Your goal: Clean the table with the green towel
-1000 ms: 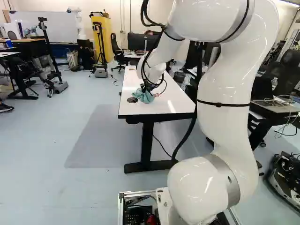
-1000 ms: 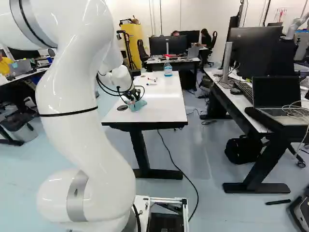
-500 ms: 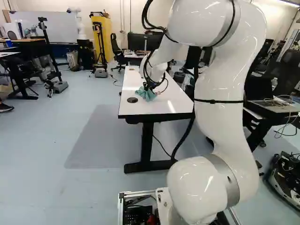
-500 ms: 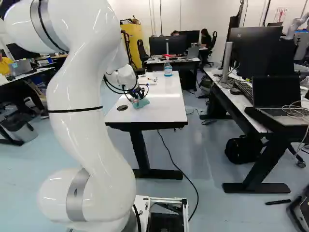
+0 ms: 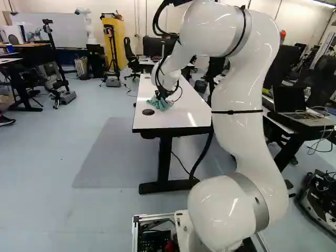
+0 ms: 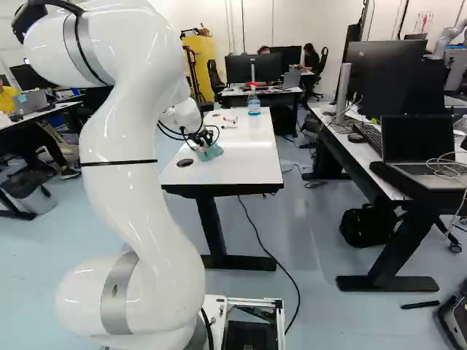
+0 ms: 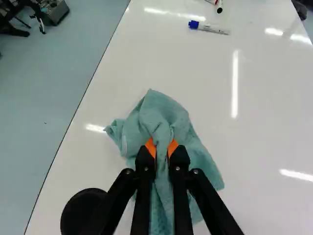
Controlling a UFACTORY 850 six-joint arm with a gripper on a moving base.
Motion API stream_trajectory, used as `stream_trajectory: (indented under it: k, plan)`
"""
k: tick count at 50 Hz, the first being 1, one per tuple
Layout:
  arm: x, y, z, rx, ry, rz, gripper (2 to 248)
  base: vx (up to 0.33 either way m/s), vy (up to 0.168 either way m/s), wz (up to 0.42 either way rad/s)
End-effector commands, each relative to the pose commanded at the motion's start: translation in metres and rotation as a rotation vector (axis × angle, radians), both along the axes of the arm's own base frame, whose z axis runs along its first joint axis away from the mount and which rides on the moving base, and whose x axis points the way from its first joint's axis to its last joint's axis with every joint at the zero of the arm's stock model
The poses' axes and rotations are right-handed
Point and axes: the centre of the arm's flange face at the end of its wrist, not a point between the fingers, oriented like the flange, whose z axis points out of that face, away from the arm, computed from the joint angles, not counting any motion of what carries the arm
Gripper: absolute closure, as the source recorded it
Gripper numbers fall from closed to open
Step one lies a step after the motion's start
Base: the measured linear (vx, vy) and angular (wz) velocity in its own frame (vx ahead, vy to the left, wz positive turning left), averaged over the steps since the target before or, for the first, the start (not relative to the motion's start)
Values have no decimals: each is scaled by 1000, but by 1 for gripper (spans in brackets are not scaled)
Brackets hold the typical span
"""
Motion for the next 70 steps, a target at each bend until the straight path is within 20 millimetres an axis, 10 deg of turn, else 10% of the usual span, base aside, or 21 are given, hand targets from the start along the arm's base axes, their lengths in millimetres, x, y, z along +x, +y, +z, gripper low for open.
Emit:
stream_trajectory:
  k: [31,70]
  plan:
    - [-2,46,-1,-2,6,70,204,0,0,0]
    - [-40,-4,3,-6,39,4,204,0,0,0]
